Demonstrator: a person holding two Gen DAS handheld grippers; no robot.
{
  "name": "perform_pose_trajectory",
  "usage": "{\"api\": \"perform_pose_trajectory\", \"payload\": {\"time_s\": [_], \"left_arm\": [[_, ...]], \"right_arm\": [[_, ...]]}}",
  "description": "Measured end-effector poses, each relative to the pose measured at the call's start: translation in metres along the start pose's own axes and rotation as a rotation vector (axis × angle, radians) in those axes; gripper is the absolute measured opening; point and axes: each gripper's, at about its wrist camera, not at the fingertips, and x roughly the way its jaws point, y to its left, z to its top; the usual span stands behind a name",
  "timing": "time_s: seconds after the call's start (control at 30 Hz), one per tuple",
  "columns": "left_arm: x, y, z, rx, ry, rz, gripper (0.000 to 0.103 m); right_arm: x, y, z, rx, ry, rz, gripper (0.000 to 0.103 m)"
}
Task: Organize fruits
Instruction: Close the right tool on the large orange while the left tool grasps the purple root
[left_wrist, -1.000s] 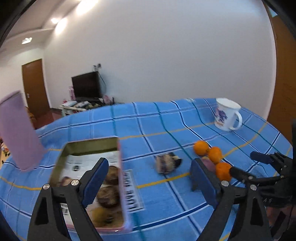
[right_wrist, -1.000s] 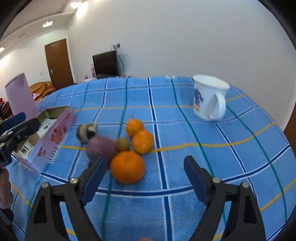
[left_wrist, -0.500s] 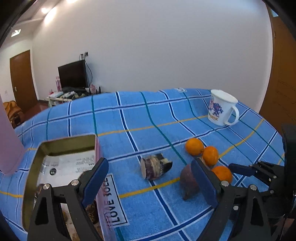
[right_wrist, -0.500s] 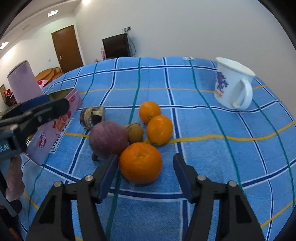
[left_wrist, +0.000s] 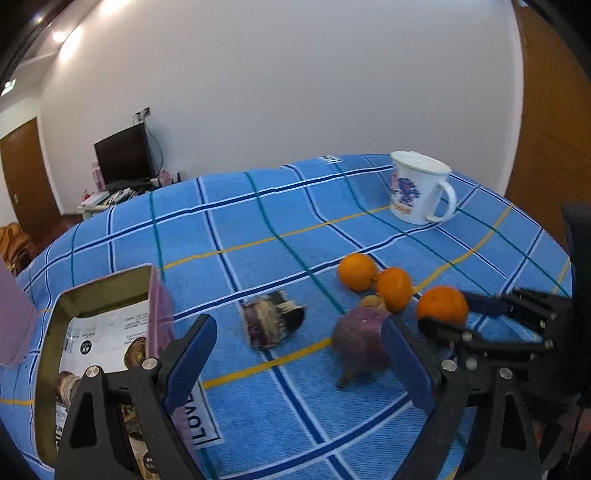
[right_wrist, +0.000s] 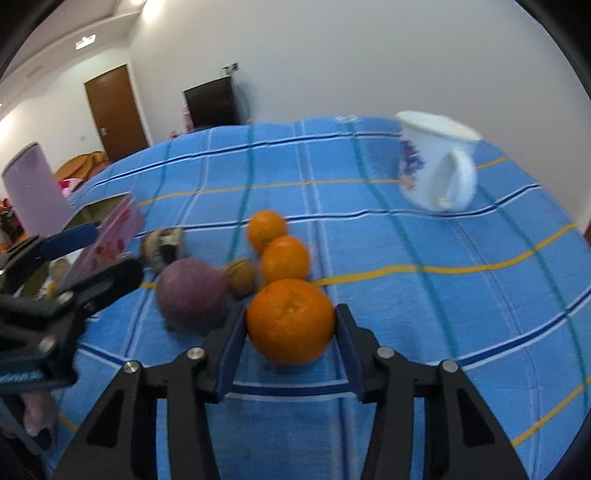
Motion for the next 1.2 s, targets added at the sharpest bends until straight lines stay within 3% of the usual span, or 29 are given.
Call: {"api": "perform_pose_trajectory", "payload": {"time_s": [0.13, 0.63, 0.73, 0.83, 0.93, 1.1, 1.2], "left_arm": [[0.007, -0.010, -0.001, 0.020, 0.017, -0.011, 0.092], [0.024, -0.043, -0.012, 0.070, 0.090, -0.099, 0.091], [0.035, -0.040, -0.013, 0.059, 0.119, -0.095, 0.072], [0.042, -0.028, -0.011, -0.003, 0.147, -0.163, 0.068], [0.038, -0.029, -0.011, 0.005, 0.122, -0.193, 0.055], [0.038, -0.025, -0.012, -0.012, 0.124, -0.220, 0.055], [0.033, -0.026, -0.013, -0.003, 0.107, -0.199, 0.055]], "right_arm": [[-0.001, -0.014, 0.000, 0.020, 0.005, -0.044, 0.051], [0.004, -0.041, 0.000, 0.143, 0.029, 0.001, 0.051], [0.004, -0.037, 0.000, 0.121, 0.034, -0.001, 0.051], [0.005, -0.033, 0.001, 0.103, 0.037, 0.012, 0.051], [0.008, -0.029, 0.002, 0.081, 0.046, 0.009, 0.051], [0.009, -0.019, 0.002, 0.033, 0.050, 0.020, 0.051], [0.009, -0.018, 0.002, 0.032, 0.045, 0.016, 0.051]]}}
